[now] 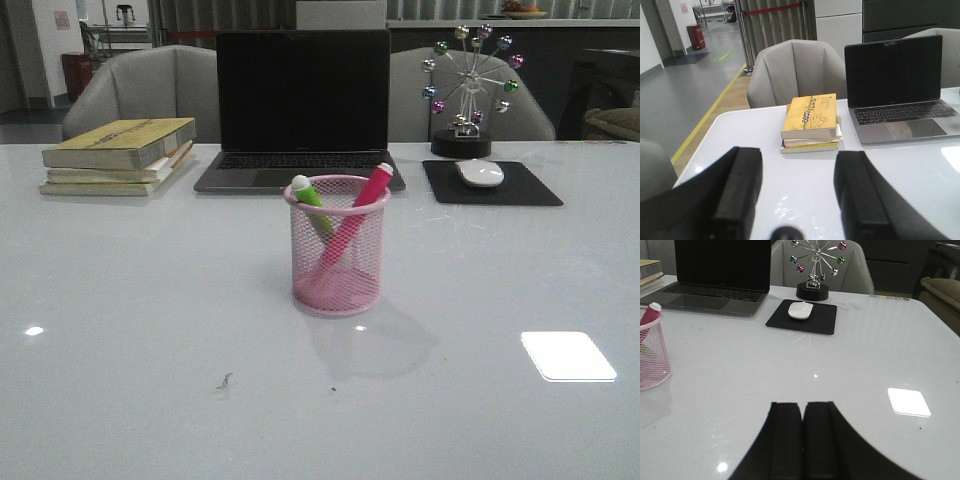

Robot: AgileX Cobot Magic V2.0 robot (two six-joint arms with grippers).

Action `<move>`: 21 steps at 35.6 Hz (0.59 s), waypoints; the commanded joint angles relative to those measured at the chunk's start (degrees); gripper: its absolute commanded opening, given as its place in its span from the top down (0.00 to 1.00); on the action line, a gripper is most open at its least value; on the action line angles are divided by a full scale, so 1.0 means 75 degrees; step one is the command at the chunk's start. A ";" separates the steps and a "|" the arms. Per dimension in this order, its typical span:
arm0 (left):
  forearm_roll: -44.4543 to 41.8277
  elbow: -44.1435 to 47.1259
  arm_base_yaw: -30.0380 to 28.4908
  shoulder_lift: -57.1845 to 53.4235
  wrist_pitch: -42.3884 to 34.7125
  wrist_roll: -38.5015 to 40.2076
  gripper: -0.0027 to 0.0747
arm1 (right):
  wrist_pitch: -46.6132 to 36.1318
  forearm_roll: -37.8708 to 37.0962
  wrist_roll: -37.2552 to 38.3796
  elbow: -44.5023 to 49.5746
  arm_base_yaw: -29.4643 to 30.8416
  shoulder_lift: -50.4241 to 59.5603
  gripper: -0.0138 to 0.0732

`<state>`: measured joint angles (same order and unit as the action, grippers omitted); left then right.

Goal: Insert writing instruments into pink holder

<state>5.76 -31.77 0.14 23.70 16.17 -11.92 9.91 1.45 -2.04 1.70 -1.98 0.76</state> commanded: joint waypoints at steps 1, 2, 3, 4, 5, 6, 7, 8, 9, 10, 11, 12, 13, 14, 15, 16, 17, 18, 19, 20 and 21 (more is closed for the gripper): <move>-0.0205 0.0021 -0.0003 -0.0532 -0.0782 0.0010 0.46 | -0.0609 -0.0037 0.0005 0.0012 -0.0002 0.0120 0.78; -0.0202 0.0111 -0.0003 -0.0753 -0.0817 0.0010 0.46 | -0.0609 -0.0037 0.0005 0.0012 -0.0002 0.0120 0.78; -0.0202 0.0203 -0.0003 -0.0923 -0.0838 0.0010 0.46 | -0.0609 -0.0037 0.0005 0.0012 -0.0002 0.0120 0.78; -0.0202 0.0276 -0.0003 -0.1156 -0.0849 0.0010 0.46 | -0.0609 -0.0037 0.0005 0.0012 -0.0002 0.0120 0.78; -0.0202 0.0374 -0.0003 -0.1400 -0.0849 0.0010 0.46 | -0.0609 -0.0037 0.0005 0.0012 -0.0002 0.0120 0.78; -0.0202 0.0481 -0.0003 -0.1648 -0.0849 0.0010 0.46 | -0.0609 -0.0037 0.0005 0.0012 -0.0002 0.0120 0.78; -0.0202 0.0590 -0.0003 -0.1836 -0.0849 0.0010 0.46 | -0.0609 -0.0037 0.0005 0.0012 -0.0002 0.0120 0.78; -0.0202 0.0669 -0.0003 -0.2091 -0.0869 0.0010 0.46 | -0.0609 -0.0037 0.0005 0.0012 -0.0002 0.0120 0.78; -0.0202 0.0765 -0.0003 -0.2346 -0.0867 0.0010 0.46 | -0.0609 -0.0037 0.0005 0.0012 -0.0002 0.0120 0.78; -0.0202 0.0831 -0.0003 -0.2535 -0.0867 0.0010 0.46 | -0.0609 -0.0037 0.0005 0.0012 -0.0002 0.0120 0.78; -0.0202 0.0911 -0.0003 -0.2787 -0.0867 0.0010 0.46 | -0.0609 -0.0037 0.0005 0.0012 -0.0002 0.0120 0.78; -0.0202 0.0969 -0.0003 -0.2966 -0.0867 0.0010 0.46 | -0.0609 -0.0037 0.0005 0.0012 -0.0002 0.0120 0.78; -0.0202 0.1057 -0.0003 -0.3246 -0.0867 0.0010 0.46 | -0.0609 -0.0037 0.0005 0.0012 -0.0002 0.0120 0.78; -0.0202 0.1148 -0.0003 -0.3438 -0.0867 0.0010 0.46 | -0.0609 -0.0037 0.0005 0.0012 -0.0002 0.0120 0.78; -0.0202 0.1182 -0.0003 -0.3408 -0.0897 0.0010 0.46 | -0.0609 -0.0037 0.0005 0.0012 -0.0002 0.0120 0.78; -0.0202 0.1180 -0.0003 -0.3331 -0.0897 0.0010 0.46 | -0.0609 -0.0037 0.0005 0.0012 -0.0002 0.0120 0.78; -0.0202 0.1245 -0.0003 -0.3294 -0.0897 0.0010 0.46 | -0.0609 -0.0037 0.0005 0.0012 -0.0002 0.0120 0.78; -0.0202 0.1312 -0.0003 -0.3332 -0.0897 0.0010 0.46 | -0.0609 -0.0037 0.0005 0.0012 -0.0002 0.0120 0.78; -0.0185 0.1405 -0.0003 -0.3374 -0.0916 0.0010 0.46 | -0.0609 -0.0037 0.0005 0.0012 -0.0002 0.0120 0.78; -0.0185 0.1513 -0.0003 -0.3388 -0.0936 0.0010 0.46 | -0.0609 -0.0037 0.0005 0.0012 -0.0002 0.0120 0.78; -0.0185 0.1600 -0.0003 -0.3388 -0.0936 0.0010 0.46 | -0.0609 -0.0037 0.0005 0.0012 -0.0002 0.0120 0.78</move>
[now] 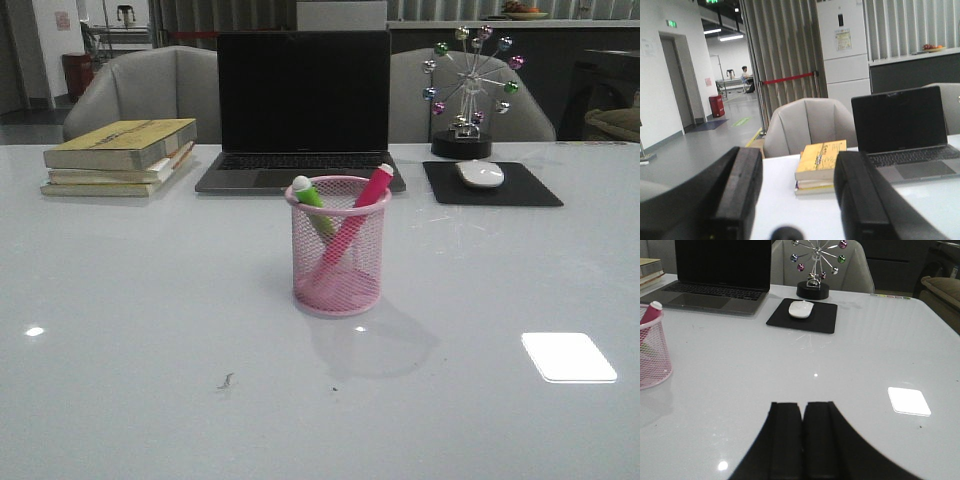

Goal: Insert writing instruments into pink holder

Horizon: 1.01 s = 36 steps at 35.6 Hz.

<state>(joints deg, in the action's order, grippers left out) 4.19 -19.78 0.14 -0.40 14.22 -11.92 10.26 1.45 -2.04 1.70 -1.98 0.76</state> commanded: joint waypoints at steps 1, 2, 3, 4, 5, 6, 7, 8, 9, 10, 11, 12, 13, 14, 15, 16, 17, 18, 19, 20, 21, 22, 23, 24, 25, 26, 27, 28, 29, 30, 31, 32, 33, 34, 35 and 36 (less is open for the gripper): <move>0.0023 0.0112 -0.0003 -0.0174 -0.0677 0.0010 0.46 | -0.0656 -0.0037 0.0005 0.0012 -0.0002 0.0120 0.78; 0.0023 0.0233 -0.0003 -0.0174 -0.0677 0.0010 0.46 | -0.0656 -0.0037 0.0005 0.0012 -0.0002 0.0120 0.78; 0.0023 0.0323 -0.0003 -0.0174 -0.0677 0.0010 0.46 | -0.0656 -0.0037 0.0005 0.0012 -0.0002 0.0120 0.78; 0.0023 0.0483 -0.0003 -0.0174 -0.0677 0.0010 0.46 | -0.0656 -0.0037 0.0005 0.0012 -0.0002 0.0120 0.78; 0.0023 0.0576 -0.0003 -0.0174 -0.0677 0.0010 0.46 | -0.0656 -0.0037 0.0005 0.0012 -0.0002 0.0120 0.78; 0.0023 0.0693 -0.0003 -0.0174 -0.0693 0.0010 0.46 | -0.0656 -0.0037 0.0005 0.0012 -0.0002 0.0120 0.78; 0.0023 0.0779 -0.0003 -0.0174 -0.0690 0.0010 0.46 | -0.0656 -0.0037 0.0005 0.0012 -0.0002 0.0120 0.78; 0.0023 0.0895 -0.0003 -0.0174 -0.0690 0.0010 0.46 | -0.0656 -0.0037 0.0005 0.0012 -0.0002 0.0120 0.78; 0.0023 0.0982 -0.0003 -0.0174 -0.0715 0.0010 0.46 | -0.0656 -0.0037 0.0005 0.0012 -0.0002 0.0120 0.78; 0.0023 0.1098 -0.0003 -0.0174 -0.0734 0.0010 0.46 | -0.0656 -0.0037 0.0005 0.0012 -0.0002 0.0120 0.78; 0.0023 0.1217 -0.0003 -0.0174 -0.0829 0.0010 0.46 | -0.0656 -0.0037 0.0005 0.0012 -0.0002 0.0120 0.78; 0.0023 0.1333 -0.0003 -0.0174 -0.0867 0.0010 0.46 | -0.0656 -0.0037 0.0005 0.0012 -0.0002 0.0120 0.78; 0.0023 0.1417 -0.0003 -0.0174 -0.0903 0.0010 0.46 | -0.0656 -0.0037 0.0005 0.0012 -0.0002 0.0120 0.78; 0.0023 0.1523 -0.0003 -0.0174 -0.0942 0.0010 0.46 | -0.0656 -0.0037 0.0005 0.0012 -0.0002 0.0120 0.78; 0.0023 0.1636 -0.0003 -0.0174 -0.1008 0.0010 0.46 | -0.0656 -0.0037 0.0005 0.0012 -0.0002 0.0120 0.78; 0.0023 0.1720 -0.0003 -0.0174 -0.1086 0.0010 0.46 | -0.0656 -0.0037 0.0005 0.0012 -0.0002 0.0120 0.78; 0.0023 0.1831 -0.0003 -0.0174 -0.1160 0.0010 0.46 | -0.0656 -0.0037 0.0005 0.0012 -0.0002 0.0120 0.78; 0.0023 0.1968 -0.0003 -0.0174 -0.1297 0.0010 0.46 | -0.0656 -0.0037 0.0005 0.0012 -0.0002 0.0120 0.78; 0.0036 0.2102 -0.0003 -0.0174 -0.1450 0.0010 0.46 | -0.0656 -0.0037 0.0005 0.0012 -0.0002 0.0120 0.78; 0.0036 0.2238 -0.0003 -0.0174 -0.1635 0.0010 0.46 | -0.0656 -0.0037 0.0005 0.0012 -0.0002 0.0120 0.78; 0.0036 0.2347 -0.0003 -0.0174 -0.1798 0.0010 0.46 | -0.0656 -0.0037 0.0005 0.0012 -0.0002 0.0120 0.78; 0.0054 0.2480 -0.0003 -0.0174 -0.2001 0.0010 0.46 | -0.0656 -0.0037 0.0005 0.0012 -0.0002 0.0120 0.78; 0.0068 0.2582 -0.0003 -0.0174 -0.2209 0.0010 0.46 | -0.0656 -0.0037 0.0005 0.0012 -0.0002 0.0120 0.78; 0.0067 0.2704 -0.0003 -0.0174 -0.2393 0.0010 0.46 | -0.0656 -0.0037 0.0005 0.0012 -0.0002 0.0120 0.78; 0.0067 0.2719 -0.0003 -0.0174 -0.2291 0.0010 0.46 | -0.0656 -0.0037 0.0005 0.0012 -0.0002 0.0120 0.78; 0.0067 0.2698 -0.0003 -0.0174 -0.2234 0.0010 0.46 | -0.0656 -0.0037 0.0005 0.0012 -0.0002 0.0120 0.78; 0.0067 0.2698 -0.0003 -0.0174 -0.2233 0.0010 0.46 | -0.0656 -0.0037 0.0005 0.0012 -0.0002 0.0120 0.78; 0.0067 0.2698 -0.0003 -0.0174 -0.2233 0.0010 0.46 | -0.0656 -0.0037 0.0005 0.0012 -0.0002 0.0120 0.78; 0.0067 0.2698 -0.0003 -0.0174 -0.2183 0.0010 0.46 | -0.0656 -0.0037 0.0005 0.0012 -0.0002 0.0120 0.78; 0.0067 0.2698 -0.0003 -0.0174 -0.2140 0.0010 0.46 | -0.0656 -0.0037 0.0005 0.0012 -0.0002 0.0120 0.78; 0.0067 0.2698 -0.0003 -0.0174 -0.2101 0.0010 0.46 | -0.0656 -0.0037 0.0005 0.0012 -0.0002 0.0120 0.78; 0.0084 0.2698 -0.0003 -0.0174 -0.2053 0.0010 0.46 | -0.0656 -0.0037 0.0005 0.0012 -0.0002 0.0120 0.78; 0.0084 0.2698 -0.0003 -0.0174 -0.1969 0.0010 0.46 | -0.0656 -0.0037 0.0005 0.0012 -0.0002 0.0120 0.78; 0.0084 0.2698 -0.0003 -0.0174 -0.1897 0.0010 0.47 | -0.0656 -0.0037 0.0005 0.0012 -0.0002 0.0120 0.78; 0.0084 0.2698 -0.0003 -0.0174 -0.1840 0.0010 0.49 | -0.0656 -0.0037 0.0005 0.0012 -0.0002 0.0120 0.78; 0.0084 0.2698 -0.0003 -0.0174 -0.1779 0.0010 0.51 | -0.0656 -0.0037 0.0005 0.0012 -0.0002 0.0120 0.78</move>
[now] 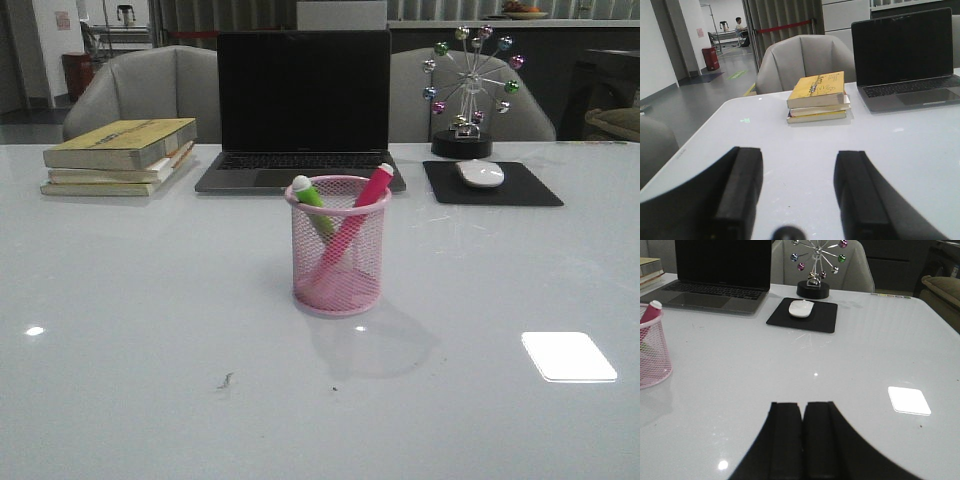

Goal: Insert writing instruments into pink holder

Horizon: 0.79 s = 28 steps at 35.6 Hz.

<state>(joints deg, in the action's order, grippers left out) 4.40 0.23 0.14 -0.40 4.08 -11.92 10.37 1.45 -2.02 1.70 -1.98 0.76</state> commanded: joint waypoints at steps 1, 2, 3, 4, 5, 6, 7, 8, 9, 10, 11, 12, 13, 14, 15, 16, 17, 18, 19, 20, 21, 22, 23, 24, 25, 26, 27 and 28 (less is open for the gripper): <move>0.0057 0.0030 -0.0003 -0.0174 -0.0348 0.0010 0.53 | -0.0670 -0.0037 0.0002 0.0012 -0.0002 0.0120 0.78; 0.0071 0.0030 -0.0003 -0.0174 -0.0244 0.0010 0.55 | -0.0670 -0.0037 0.0002 0.0012 -0.0002 0.0120 0.78; 0.0123 0.0030 -0.0003 -0.0174 -0.0152 0.0010 0.57 | -0.0670 -0.0037 0.0002 0.0012 -0.0002 0.0120 0.78; 0.0159 0.0030 -0.0003 -0.0174 -0.0066 0.0010 0.58 | -0.0670 -0.0037 0.0002 0.0012 -0.0002 0.0120 0.78; 0.0182 0.0030 -0.0003 -0.0174 0.0051 0.0010 0.58 | -0.0670 -0.0037 0.0002 0.0012 -0.0002 0.0120 0.78; 0.0182 0.0030 -0.0003 -0.0174 0.0176 0.0010 0.59 | -0.0670 -0.0037 0.0002 0.0012 -0.0002 0.0120 0.78; 0.0198 0.0030 -0.0003 -0.0174 0.0235 0.0010 0.60 | -0.0670 -0.0037 0.0002 0.0012 -0.0002 0.0120 0.78; 0.0212 0.0030 -0.0003 -0.0174 0.0310 0.0010 0.61 | -0.0670 -0.0037 0.0002 0.0012 -0.0002 0.0120 0.78; 0.0235 0.0030 -0.0003 -0.0174 0.0347 0.0010 0.62 | -0.0670 -0.0037 0.0002 0.0012 -0.0002 0.0120 0.78; 0.0246 0.0030 -0.0003 -0.0174 0.0362 0.0010 0.63 | -0.0670 -0.0037 0.0002 0.0012 -0.0002 0.0120 0.78; 0.0246 0.0030 -0.0003 -0.0174 0.0362 0.0010 0.65 | -0.0670 -0.0037 0.0002 0.0012 -0.0002 0.0120 0.78; 0.0246 0.0030 -0.0003 -0.0174 0.0362 0.0010 0.67 | -0.0670 -0.0037 0.0002 0.0012 -0.0002 0.0120 0.78; 0.0246 0.0030 -0.0003 -0.0174 0.0362 0.0010 0.69 | -0.0670 -0.0037 0.0002 0.0012 -0.0002 0.0120 0.78; 0.0246 0.0030 -0.0003 -0.0174 0.0362 0.0010 0.73 | -0.0670 -0.0037 0.0002 0.0012 -0.0002 0.0120 0.78; 0.0246 0.0030 -0.0003 -0.0174 0.0362 0.0010 0.75 | -0.0670 -0.0037 0.0002 0.0012 -0.0002 0.0120 0.78; 0.0246 0.0030 -0.0003 -0.0174 0.0362 0.0010 0.78 | -0.0670 -0.0037 0.0002 0.0012 -0.0002 0.0120 0.78; 0.0246 0.0030 -0.0003 -0.0174 0.0347 0.0010 0.81 | -0.0670 -0.0037 0.0002 0.0012 -0.0002 0.0120 0.78; 0.0246 0.0030 -0.0003 -0.0174 0.0347 0.0010 0.85 | -0.0670 -0.0037 0.0002 0.0012 -0.0002 0.0120 0.78; 0.0246 0.0030 -0.0003 -0.0174 0.0347 0.0010 0.85 | -0.0670 -0.0037 0.0002 0.0012 -0.0002 0.0120 0.78; 0.0246 0.0030 -0.0003 -0.0174 0.0347 0.0010 0.84 | -0.0670 -0.0037 0.0002 0.0012 -0.0002 0.0120 0.78; 0.0246 0.0030 -0.0003 -0.0174 0.0331 0.0010 0.84 | -0.0670 -0.0037 0.0002 0.0012 -0.0002 0.0120 0.78; 0.0246 0.0030 -0.0003 -0.0174 0.0301 0.0010 0.85 | -0.0670 -0.0037 0.0002 0.0012 -0.0002 0.0120 0.78; 0.0246 0.0030 -0.0003 -0.0174 0.0275 0.0010 0.85 | -0.0670 -0.0037 0.0002 0.0012 -0.0002 0.0120 0.78; 0.0266 0.0030 -0.0003 -0.0174 0.0211 0.0010 0.85 | -0.0670 -0.0037 0.0002 0.0012 -0.0002 0.0120 0.78; 0.0266 0.0030 -0.0003 -0.0174 0.0151 0.0010 0.85 | -0.0670 -0.0037 0.0002 0.0012 -0.0002 0.0120 0.78; 0.0266 0.0030 -0.0003 -0.0174 0.0057 0.0076 0.85 | -0.0670 -0.0037 0.0002 0.0012 -0.0002 0.0120 0.78; 0.0266 0.0030 -0.0003 -0.0174 -0.0049 0.0162 0.85 | -0.0670 -0.0037 0.0002 0.0012 -0.0002 0.0120 0.78; 0.0266 0.0030 -0.0003 -0.0174 -0.0134 0.0178 0.85 | -0.0670 -0.0037 0.0002 0.0012 -0.0002 0.0120 0.78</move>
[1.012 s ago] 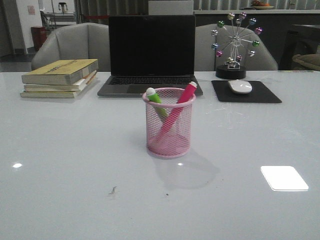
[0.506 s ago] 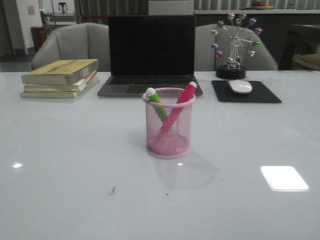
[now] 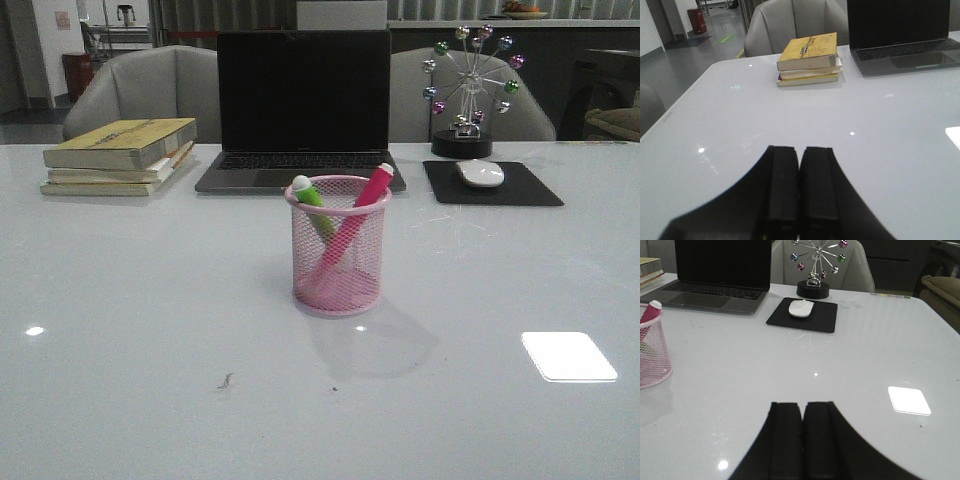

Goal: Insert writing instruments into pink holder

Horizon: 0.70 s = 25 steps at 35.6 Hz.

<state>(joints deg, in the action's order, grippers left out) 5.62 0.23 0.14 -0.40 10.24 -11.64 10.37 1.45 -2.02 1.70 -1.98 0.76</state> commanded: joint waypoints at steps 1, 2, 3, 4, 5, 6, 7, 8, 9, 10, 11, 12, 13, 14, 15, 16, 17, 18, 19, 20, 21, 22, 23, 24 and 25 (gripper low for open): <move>0.0103 0.0030 -0.0003 -0.0174 -0.1015 0.0215 0.85 | -0.0670 -0.0037 0.0002 0.0012 -0.0002 0.0120 0.78; 0.0103 0.0030 -0.0003 -0.0174 -0.1082 0.0304 0.85 | -0.0670 -0.0037 0.0002 0.0012 -0.0002 0.0120 0.78; 0.0103 0.0030 -0.0003 -0.0174 -0.1115 0.0386 0.85 | -0.0670 -0.0037 0.0002 0.0012 -0.0002 0.0120 0.78; 0.0103 0.0030 -0.0003 -0.0174 -0.1131 0.0472 0.85 | -0.0670 -0.0037 0.0002 0.0012 -0.0002 0.0120 0.78; 0.0103 0.0030 -0.0003 -0.0174 -0.1131 0.0536 0.85 | -0.0670 -0.0037 0.0002 0.0012 -0.0002 0.0120 0.78; 0.0103 0.0030 -0.0003 -0.0174 -0.1131 0.0551 0.85 | -0.0670 -0.0037 0.0002 0.0012 -0.0002 0.0120 0.78; 0.0103 0.0030 -0.0003 -0.0174 -0.1131 0.0589 0.85 | -0.0670 -0.0037 0.0002 0.0012 -0.0002 0.0120 0.78; 0.0103 0.0030 -0.0003 -0.0174 -0.1131 0.0603 0.85 | -0.0670 -0.0037 0.0002 0.0012 -0.0002 0.0120 0.78; 0.0103 0.0030 -0.0003 -0.0174 -0.1149 0.0644 0.85 | -0.0670 -0.0037 0.0002 0.0012 -0.0002 0.0120 0.78; 0.0103 0.0030 -0.0003 -0.0174 -0.1150 0.0644 0.85 | -0.0670 -0.0037 0.0002 0.0012 -0.0002 0.0120 0.78; 0.0103 0.0030 -0.0003 -0.0174 -0.1150 0.0644 0.85 | -0.0670 -0.0037 0.0002 0.0012 -0.0002 0.0120 0.78; 0.0103 0.0030 -0.0003 -0.0174 -0.1150 0.0644 0.85 | -0.0670 -0.0037 0.0002 0.0012 -0.0002 0.0120 0.78; 0.0103 0.0030 -0.0003 -0.0174 -0.1150 0.0644 0.85 | -0.0670 -0.0037 0.0002 0.0012 -0.0002 0.0120 0.78; 0.0103 0.0030 -0.0003 -0.0174 -0.1137 0.0644 0.85 | -0.0670 -0.0037 0.0002 0.0012 -0.0002 0.0120 0.78; 0.0103 0.0030 -0.0003 -0.0174 -0.1137 0.0644 0.85 | -0.0670 -0.0037 0.0002 0.0012 -0.0002 0.0120 0.78; 0.0103 0.0030 -0.0003 -0.0174 -0.1137 0.0644 0.85 | -0.0670 -0.0037 0.0002 0.0012 -0.0002 0.0120 0.78; 0.0103 0.0030 -0.0003 -0.0174 -0.1137 0.0644 0.85 | -0.0670 -0.0037 0.0002 0.0012 -0.0002 0.0120 0.78; 0.0103 0.0030 -0.0003 -0.0174 -0.1137 0.0644 0.85 | -0.0670 -0.0037 0.0002 0.0012 -0.0002 0.0120 0.78; 0.0103 0.0030 -0.0003 -0.0174 -0.1137 0.0644 0.85 | -0.0670 -0.0037 0.0002 0.0012 -0.0002 0.0120 0.78; 0.0103 0.0030 -0.0003 -0.0174 -0.1137 0.0644 0.85 | -0.0670 -0.0037 0.0002 0.0012 -0.0002 0.0120 0.78; 0.0103 0.0030 -0.0003 -0.0174 -0.1137 0.0644 0.85 | -0.0670 -0.0037 0.0002 0.0012 -0.0002 0.0120 0.78; 0.0103 0.0030 -0.0003 -0.0174 -0.1137 0.0644 0.85 | -0.0670 -0.0037 0.0002 0.0012 -0.0002 0.0120 0.78; 0.0103 0.0030 -0.0003 -0.0174 -0.1137 0.0644 0.85 | -0.0670 -0.0037 0.0002 0.0012 -0.0002 0.0120 0.78; 0.0103 0.0030 -0.0003 -0.0174 -0.1137 0.0644 0.85 | -0.0670 -0.0037 0.0002 0.0012 -0.0002 0.0120 0.78; 0.0103 0.0030 -0.0003 -0.0174 -0.1137 0.0644 0.85 | -0.0670 -0.0037 0.0002 0.0012 -0.0002 0.0120 0.78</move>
<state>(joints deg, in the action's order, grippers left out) 5.74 0.23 0.14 -0.40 7.10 -7.39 10.37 1.45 -2.02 1.70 -1.98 0.76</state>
